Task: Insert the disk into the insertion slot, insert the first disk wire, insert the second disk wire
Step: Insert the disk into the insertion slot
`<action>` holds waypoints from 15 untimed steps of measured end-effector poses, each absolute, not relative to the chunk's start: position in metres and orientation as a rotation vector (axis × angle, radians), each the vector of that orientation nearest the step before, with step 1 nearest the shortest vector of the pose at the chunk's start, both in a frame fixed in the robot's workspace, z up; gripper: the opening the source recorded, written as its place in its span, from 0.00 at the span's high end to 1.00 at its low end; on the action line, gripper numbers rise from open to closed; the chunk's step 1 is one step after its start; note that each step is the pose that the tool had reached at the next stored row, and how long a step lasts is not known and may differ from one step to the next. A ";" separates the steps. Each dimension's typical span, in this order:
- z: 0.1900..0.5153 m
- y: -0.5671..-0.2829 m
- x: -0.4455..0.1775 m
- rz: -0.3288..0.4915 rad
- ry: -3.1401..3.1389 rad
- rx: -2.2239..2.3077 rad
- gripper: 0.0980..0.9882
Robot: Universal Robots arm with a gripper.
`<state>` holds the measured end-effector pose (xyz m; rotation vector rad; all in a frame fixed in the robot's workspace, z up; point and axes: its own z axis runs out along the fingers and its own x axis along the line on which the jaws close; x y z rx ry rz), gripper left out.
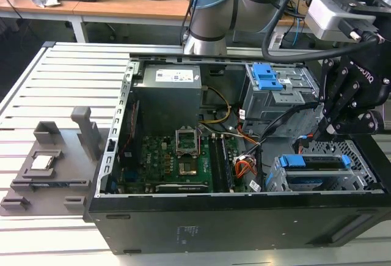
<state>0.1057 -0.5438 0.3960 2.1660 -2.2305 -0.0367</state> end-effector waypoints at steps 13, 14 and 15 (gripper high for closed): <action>0.394 -0.543 0.121 -0.039 -2.228 2.163 0.99; 0.393 -0.543 0.121 -0.039 -2.228 2.163 0.99; 0.393 -0.543 0.121 -0.039 -2.228 2.163 0.99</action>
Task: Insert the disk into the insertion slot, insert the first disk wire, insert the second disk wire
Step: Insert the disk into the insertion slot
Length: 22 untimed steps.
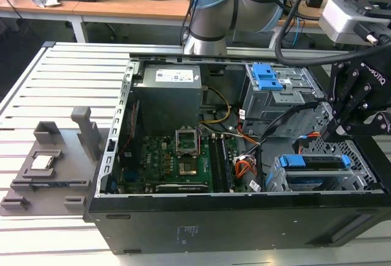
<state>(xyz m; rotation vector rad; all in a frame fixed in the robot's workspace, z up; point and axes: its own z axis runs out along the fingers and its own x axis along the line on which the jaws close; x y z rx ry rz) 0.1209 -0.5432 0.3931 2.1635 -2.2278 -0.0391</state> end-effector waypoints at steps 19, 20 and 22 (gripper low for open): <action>0.376 -0.543 0.127 -0.040 -2.227 2.162 0.99; 0.374 -0.543 0.128 -0.041 -2.227 2.162 0.99; 0.370 -0.543 0.130 -0.041 -2.226 2.162 0.99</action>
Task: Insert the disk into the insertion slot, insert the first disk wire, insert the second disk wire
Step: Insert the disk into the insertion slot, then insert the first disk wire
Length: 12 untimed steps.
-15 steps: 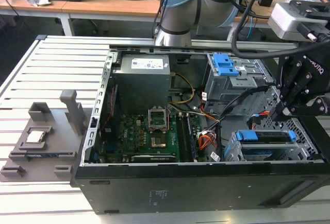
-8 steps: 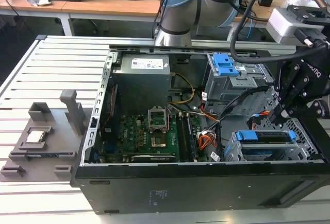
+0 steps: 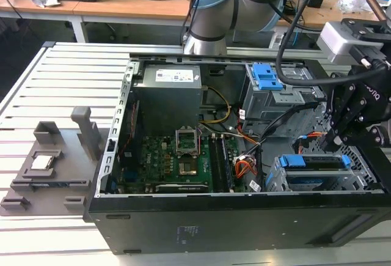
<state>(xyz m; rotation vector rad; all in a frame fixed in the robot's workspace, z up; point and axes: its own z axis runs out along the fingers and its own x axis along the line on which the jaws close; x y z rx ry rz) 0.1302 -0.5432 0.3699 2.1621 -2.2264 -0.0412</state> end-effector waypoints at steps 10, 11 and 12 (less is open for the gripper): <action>0.366 -0.543 0.132 -0.041 -2.226 2.162 0.99; 0.366 -0.543 0.132 -0.041 -2.226 2.162 0.99; 0.366 -0.543 0.132 -0.041 -2.226 2.162 0.99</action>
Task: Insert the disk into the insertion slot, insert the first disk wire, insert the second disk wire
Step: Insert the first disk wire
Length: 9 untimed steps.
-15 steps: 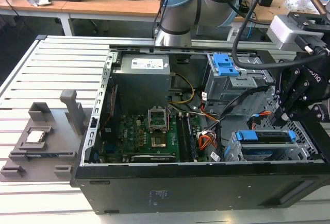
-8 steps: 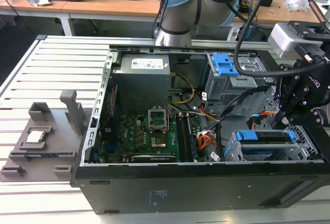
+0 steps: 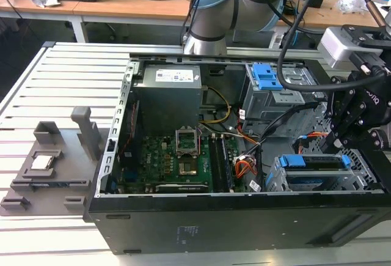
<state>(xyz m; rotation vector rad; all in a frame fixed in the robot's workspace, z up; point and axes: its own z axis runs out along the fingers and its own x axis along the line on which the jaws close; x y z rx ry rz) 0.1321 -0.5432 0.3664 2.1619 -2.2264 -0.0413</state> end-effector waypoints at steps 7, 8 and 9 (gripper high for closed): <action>0.366 -0.543 0.132 -0.041 -2.226 2.162 0.78; 0.366 -0.543 0.132 -0.041 -2.226 2.162 0.78; 0.366 -0.543 0.132 -0.041 -2.226 2.162 0.70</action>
